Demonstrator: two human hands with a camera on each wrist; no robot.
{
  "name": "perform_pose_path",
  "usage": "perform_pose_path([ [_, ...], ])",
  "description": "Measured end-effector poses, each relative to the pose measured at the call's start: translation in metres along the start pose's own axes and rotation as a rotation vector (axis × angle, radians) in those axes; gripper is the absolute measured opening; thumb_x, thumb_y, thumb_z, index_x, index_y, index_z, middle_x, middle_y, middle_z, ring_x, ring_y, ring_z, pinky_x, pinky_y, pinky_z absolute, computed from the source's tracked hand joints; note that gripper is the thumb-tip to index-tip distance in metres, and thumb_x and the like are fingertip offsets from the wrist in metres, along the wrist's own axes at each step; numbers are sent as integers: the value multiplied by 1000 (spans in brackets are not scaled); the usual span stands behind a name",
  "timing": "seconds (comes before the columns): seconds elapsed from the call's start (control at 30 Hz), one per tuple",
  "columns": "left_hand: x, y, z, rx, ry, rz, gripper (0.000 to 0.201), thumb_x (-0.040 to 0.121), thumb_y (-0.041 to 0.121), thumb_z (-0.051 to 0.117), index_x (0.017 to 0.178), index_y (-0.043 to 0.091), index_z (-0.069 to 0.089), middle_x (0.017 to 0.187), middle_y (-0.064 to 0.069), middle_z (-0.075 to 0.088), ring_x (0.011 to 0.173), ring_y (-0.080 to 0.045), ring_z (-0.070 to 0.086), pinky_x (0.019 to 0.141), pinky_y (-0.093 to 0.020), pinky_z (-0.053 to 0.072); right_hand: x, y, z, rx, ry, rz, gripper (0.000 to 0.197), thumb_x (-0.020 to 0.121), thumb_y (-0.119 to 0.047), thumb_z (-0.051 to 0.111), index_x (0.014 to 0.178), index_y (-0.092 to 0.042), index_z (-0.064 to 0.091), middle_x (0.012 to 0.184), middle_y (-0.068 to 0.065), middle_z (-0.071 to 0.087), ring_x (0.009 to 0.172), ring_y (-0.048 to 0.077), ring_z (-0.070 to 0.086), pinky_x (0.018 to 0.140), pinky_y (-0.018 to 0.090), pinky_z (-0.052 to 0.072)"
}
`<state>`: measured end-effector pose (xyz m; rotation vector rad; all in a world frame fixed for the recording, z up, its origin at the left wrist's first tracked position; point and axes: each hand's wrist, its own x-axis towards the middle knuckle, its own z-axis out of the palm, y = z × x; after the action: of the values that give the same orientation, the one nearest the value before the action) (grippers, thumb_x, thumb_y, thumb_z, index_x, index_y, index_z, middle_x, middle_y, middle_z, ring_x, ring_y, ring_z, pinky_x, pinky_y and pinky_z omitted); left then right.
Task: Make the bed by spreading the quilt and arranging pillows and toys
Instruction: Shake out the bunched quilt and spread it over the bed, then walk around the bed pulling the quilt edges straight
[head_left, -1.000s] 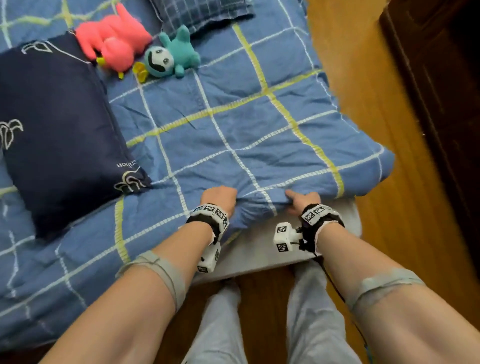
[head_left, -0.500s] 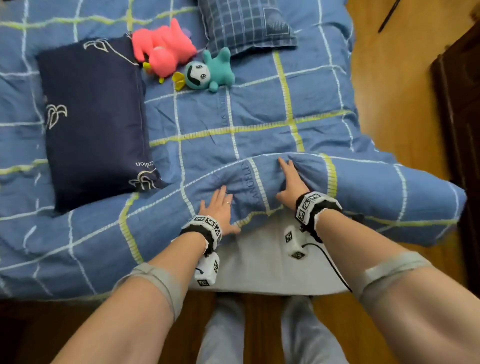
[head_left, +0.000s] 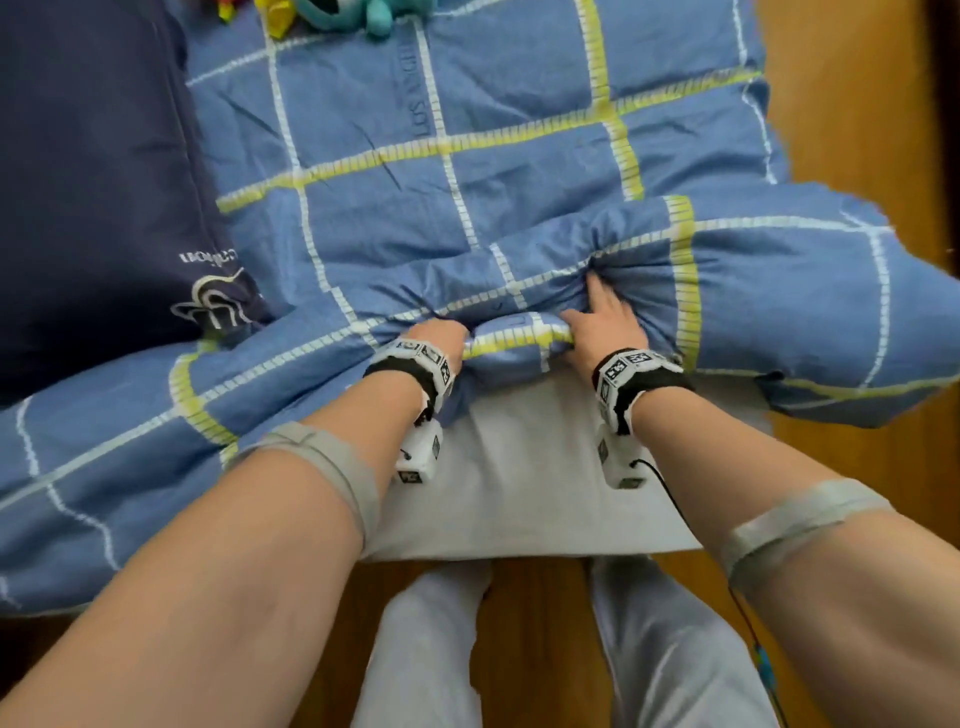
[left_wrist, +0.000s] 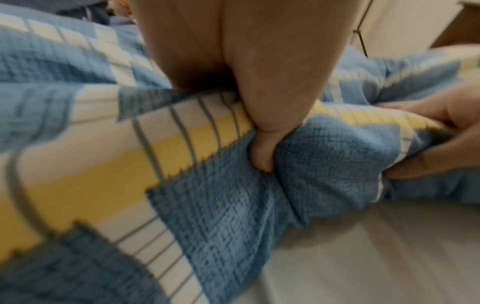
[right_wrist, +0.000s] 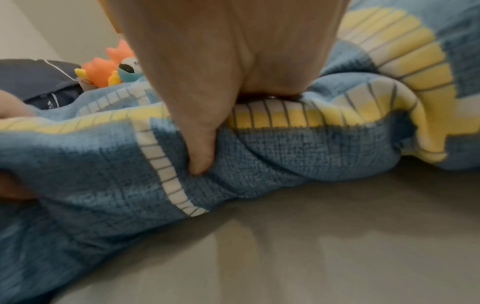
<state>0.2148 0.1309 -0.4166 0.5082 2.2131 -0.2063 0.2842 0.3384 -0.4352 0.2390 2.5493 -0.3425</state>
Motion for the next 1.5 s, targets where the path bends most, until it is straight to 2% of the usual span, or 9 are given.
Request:
perform_pose_path([
  [0.1, -26, -8, -13, -79, -39, 31, 25, 91, 16, 60, 115, 12, 62, 118, -14, 66, 110, -34, 62, 90, -37, 48, -12, -9, -29, 24, -109, 22, 34, 92, -27, 58, 125, -18, 60, 135, 17, 46, 126, 40, 47, 104, 46, 41],
  [0.23, -93, -7, -22, -363, -72, -12, 51, 85, 39, 70, 120, 8, 51, 116, -12, 59, 107, -28, 57, 86, -32, 40, -60, 1, -71, 42, -200, -41, 27, 95, -36, 59, 115, -17, 57, 116, 17, 65, 107, 39, 61, 85, 41, 47],
  [0.43, -197, 24, -47, -467, 9, -82, 36, 94, 39, 57, 107, 6, 65, 111, -20, 65, 106, -36, 59, 88, -35, 43, -136, 3, -135, 66, -285, -197, 42, 97, -51, 50, 105, -15, 69, 113, 15, 68, 108, 35, 61, 85, 36, 45],
  [0.6, -283, 59, -42, -307, 73, -193, 42, 100, 40, 44, 126, 11, 62, 132, -16, 58, 124, -34, 51, 100, -35, 38, -206, 5, -150, 20, -358, -314, 48, 99, -51, 45, 105, -10, 70, 117, 18, 66, 110, 33, 60, 92, 34, 45],
  [0.93, -411, 89, 53, -196, 167, -251, 40, 97, 54, 40, 119, 30, 63, 128, -3, 63, 119, -29, 57, 100, -40, 40, -356, -14, -89, -68, -383, -256, 53, 100, -51, 43, 115, -5, 66, 120, 17, 63, 111, 33, 59, 87, 32, 43],
  [1.07, -442, 83, 119, -219, 103, -289, 36, 97, 52, 42, 113, 28, 65, 124, -3, 64, 117, -29, 58, 99, -43, 39, -409, -31, -35, -90, -412, -292, 47, 99, -52, 43, 99, -10, 65, 115, 16, 65, 106, 33, 61, 88, 34, 46],
  [1.17, -460, 86, 158, -292, 27, -321, 36, 97, 39, 49, 127, 21, 60, 134, -10, 58, 123, -32, 54, 104, -42, 41, -446, -37, 7, -39, -482, -334, 46, 99, -46, 49, 130, -13, 57, 135, 12, 58, 125, 32, 55, 101, 35, 42],
  [1.23, -471, 97, 174, -377, 26, -303, 52, 95, 36, 55, 144, 21, 43, 146, -11, 47, 130, -31, 49, 108, -39, 39, -466, -35, 15, -6, -519, -331, 70, 96, -44, 58, 152, -13, 31, 154, 10, 40, 139, 30, 41, 111, 36, 35],
  [1.5, -493, 198, 92, -492, 221, -187, 42, 96, 29, 54, 137, 19, 54, 139, -6, 55, 127, -25, 52, 103, -29, 39, -478, 58, -68, 131, -360, -166, 67, 95, -41, 61, 151, -17, 33, 149, 14, 45, 133, 30, 49, 109, 41, 41],
])
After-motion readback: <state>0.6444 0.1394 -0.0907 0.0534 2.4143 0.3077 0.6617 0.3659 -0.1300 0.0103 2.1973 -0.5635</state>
